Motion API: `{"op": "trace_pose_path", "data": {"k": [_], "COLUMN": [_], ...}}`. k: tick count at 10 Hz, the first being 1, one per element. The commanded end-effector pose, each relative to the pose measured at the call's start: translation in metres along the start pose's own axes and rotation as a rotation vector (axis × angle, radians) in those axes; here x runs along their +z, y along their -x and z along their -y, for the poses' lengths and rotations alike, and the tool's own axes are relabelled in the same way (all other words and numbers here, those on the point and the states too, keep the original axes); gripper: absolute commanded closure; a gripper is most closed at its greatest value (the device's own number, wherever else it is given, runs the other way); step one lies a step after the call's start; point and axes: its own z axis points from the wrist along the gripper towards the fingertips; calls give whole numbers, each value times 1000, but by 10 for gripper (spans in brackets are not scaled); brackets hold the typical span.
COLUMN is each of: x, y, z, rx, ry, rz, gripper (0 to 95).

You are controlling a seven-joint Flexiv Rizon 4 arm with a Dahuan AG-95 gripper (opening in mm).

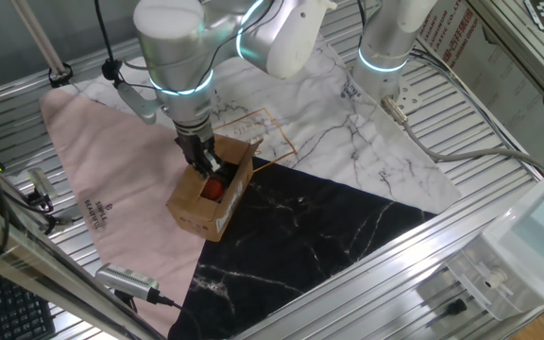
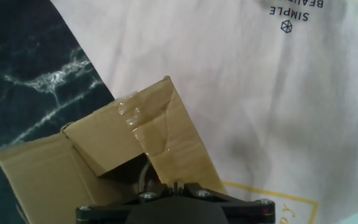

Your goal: Cover the box

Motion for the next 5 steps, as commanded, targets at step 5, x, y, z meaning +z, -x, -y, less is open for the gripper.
{"op": "trace_pose_path", "data": {"k": [5], "x": [-16], "y": [-5], "z": [-8], "rx": [9], "ry": [3], "rz": [-4], "gripper": [950]}}
